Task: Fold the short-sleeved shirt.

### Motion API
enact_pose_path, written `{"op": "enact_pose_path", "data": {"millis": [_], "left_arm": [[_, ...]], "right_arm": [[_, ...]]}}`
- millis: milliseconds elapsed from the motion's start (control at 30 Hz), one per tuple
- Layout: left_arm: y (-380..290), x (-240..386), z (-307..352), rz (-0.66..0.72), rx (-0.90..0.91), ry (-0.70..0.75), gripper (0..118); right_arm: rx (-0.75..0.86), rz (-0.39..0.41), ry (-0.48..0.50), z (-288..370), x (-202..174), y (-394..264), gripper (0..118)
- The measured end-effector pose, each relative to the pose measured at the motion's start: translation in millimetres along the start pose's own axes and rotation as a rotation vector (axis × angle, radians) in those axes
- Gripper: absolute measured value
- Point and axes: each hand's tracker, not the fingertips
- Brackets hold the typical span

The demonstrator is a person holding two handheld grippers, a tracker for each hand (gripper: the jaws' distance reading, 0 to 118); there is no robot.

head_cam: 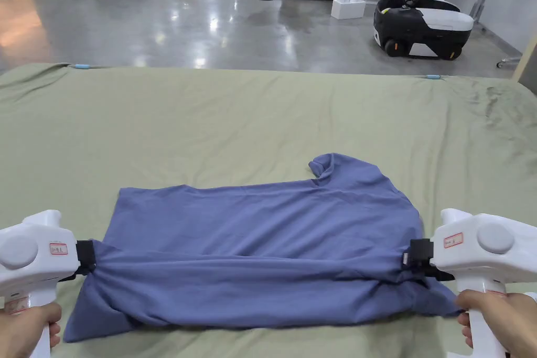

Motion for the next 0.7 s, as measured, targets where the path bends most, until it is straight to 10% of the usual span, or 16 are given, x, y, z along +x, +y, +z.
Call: {"op": "enact_pose_path", "data": {"millis": [67, 100, 300, 367, 400, 433, 700], "left_arm": [[-2, -6, 5, 0.021, -0.003, -0.017, 49], [-4, -10, 14, 0.059, 0.022, -0.091, 65], [-42, -19, 127, 0.036, 0.359, -0.280, 71], [-71, -11, 165, -0.049, 0.444, -0.301, 55], [-85, -3, 181, -0.104, 0.482, -0.251, 21], [-96, 3, 191, -0.144, 0.505, -0.181, 2], [-139, 13, 227, -0.215, 0.541, -0.171, 2]], "right_arm": [[0.013, 0.023, -0.050, 6, -2, -4, 77], [0.049, 0.023, -0.040, 17, -1, -8, 81], [0.522, 0.076, 0.056, 144, 1, -82, 81], [0.649, 0.126, 0.068, 178, -6, -128, 55], [0.734, 0.150, 0.120, 190, -3, -149, 2], [0.750, 0.188, 0.105, 200, -6, -163, 2], [0.705, 0.160, 0.077, 210, -25, -146, 2]]}}
